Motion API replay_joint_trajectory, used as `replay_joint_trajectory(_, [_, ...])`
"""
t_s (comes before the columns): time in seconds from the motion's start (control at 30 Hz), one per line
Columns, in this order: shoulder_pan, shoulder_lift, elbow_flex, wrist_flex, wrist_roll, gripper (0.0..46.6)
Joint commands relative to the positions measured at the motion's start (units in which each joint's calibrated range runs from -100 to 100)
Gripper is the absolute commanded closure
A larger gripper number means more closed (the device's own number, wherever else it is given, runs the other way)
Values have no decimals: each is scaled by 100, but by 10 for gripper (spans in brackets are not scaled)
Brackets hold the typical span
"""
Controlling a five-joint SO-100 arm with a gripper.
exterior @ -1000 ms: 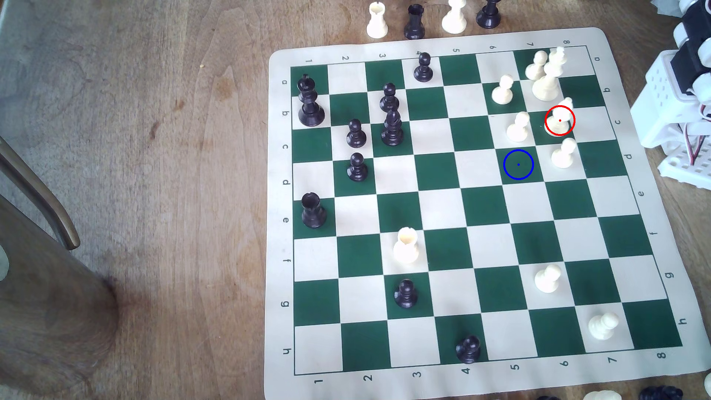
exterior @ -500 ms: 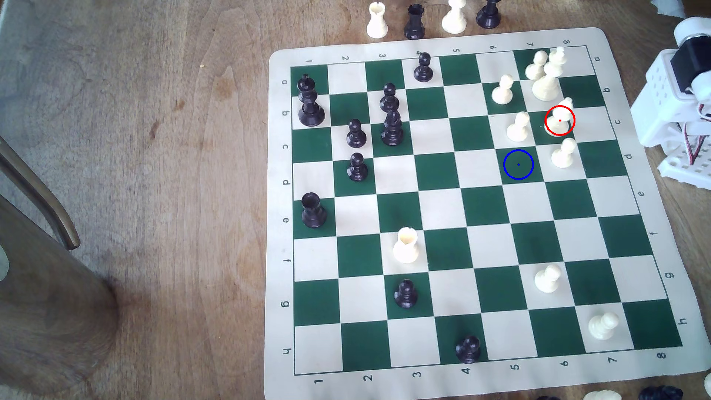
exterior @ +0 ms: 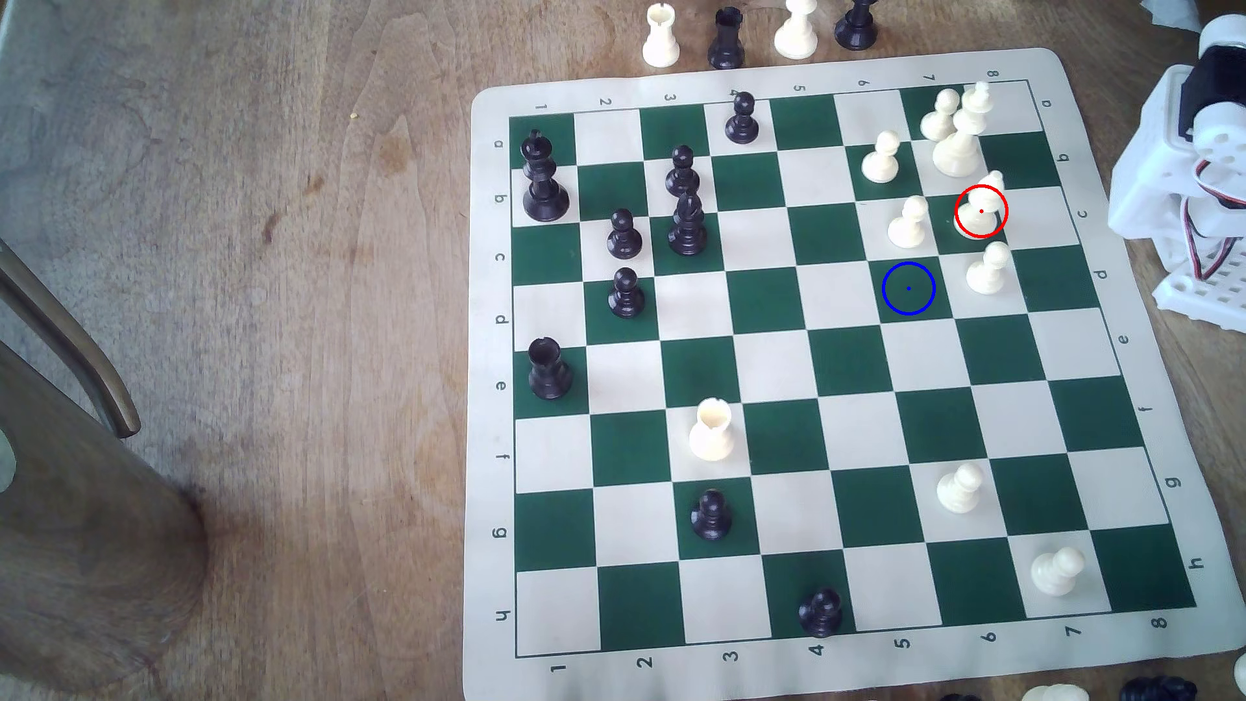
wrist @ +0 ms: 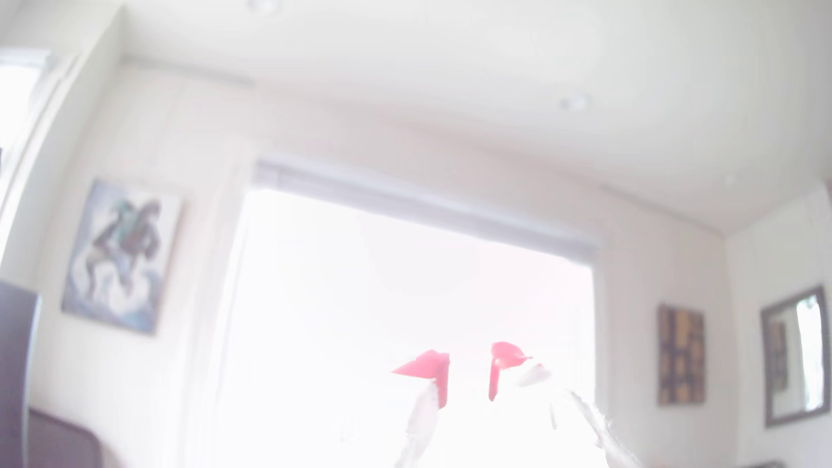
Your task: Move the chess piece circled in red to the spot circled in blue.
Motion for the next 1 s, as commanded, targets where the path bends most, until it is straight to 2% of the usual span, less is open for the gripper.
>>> replay_joint_trajectory(0.0, [567,65,-308,1352,-59,391])
replay_joint_trajectory(0.03, [575,133,-317,1581,-88,371])
replay_joint_trajectory(0.2, [669,905,-697,3137,-88,340])
replay_joint_trajectory(0.33, [293,1771,-1323,4529,-190,328])
replay_joint_trajectory(0.37, [137,2034,-1559,4808,-308,330])
replay_joint_trajectory(0.43, [-43,2993,-2302,5389,-733,338])
replay_joint_trajectory(0.53, [-161,3944,-2837,5914,-1099,340])
replay_joint_trajectory(0.67, [-247,4606,-2891,6470,-1353,339])
replay_joint_trajectory(0.7, [-270,4903,-2910,6692,-1514,342])
replay_joint_trajectory(0.83, [-466,5396,-2919,7347,-1841,338])
replay_joint_trajectory(0.97, [-559,5676,-2683,7838,-1895,321])
